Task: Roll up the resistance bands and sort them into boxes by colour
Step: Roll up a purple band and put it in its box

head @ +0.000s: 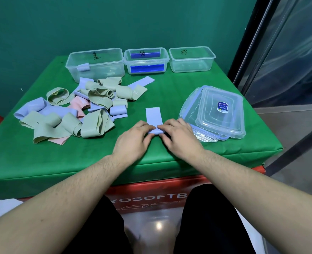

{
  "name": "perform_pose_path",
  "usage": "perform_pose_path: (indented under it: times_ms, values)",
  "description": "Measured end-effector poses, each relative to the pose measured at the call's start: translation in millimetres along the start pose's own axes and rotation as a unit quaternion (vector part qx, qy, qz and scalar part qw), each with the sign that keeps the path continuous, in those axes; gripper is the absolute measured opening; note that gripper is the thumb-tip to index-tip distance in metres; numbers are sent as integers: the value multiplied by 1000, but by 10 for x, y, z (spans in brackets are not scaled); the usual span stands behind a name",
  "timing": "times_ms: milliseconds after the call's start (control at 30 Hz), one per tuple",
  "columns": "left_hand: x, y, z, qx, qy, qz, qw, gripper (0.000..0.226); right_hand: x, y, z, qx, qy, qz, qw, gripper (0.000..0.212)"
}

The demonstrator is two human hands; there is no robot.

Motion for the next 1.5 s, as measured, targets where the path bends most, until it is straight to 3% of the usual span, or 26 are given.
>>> perform_pose_path:
  times_ms: [400,633,1000,1300,1500]
  values:
    - [430,-41,47,65,61,9,996,21,456,-114,-101,-46,-35,10,998,15]
    - [341,-26,23,61,25,9,998,22,380,-106,-69,-26,7,13,1000,26]
    - [245,-60,4,68,-7,31,997,22,368,-84,-69,12,-12,18,1000,32]
    - [270,-17,87,-24,28,-16,999,42,263,-62,-60,10,0,7,1000,34]
    - [194,15,52,-48,18,-23,998,36,226,-103,-123,5,-24,23,999,24]
Point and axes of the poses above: each hand's wrist, its own x-axis away from the middle knuckle, its own y-axis out of the palm, z = x × y, the point moved 9 cm from there along -x, towards the middle knuckle, and after that the axes turned 2 degrees about -x, right-handed, at the moved point
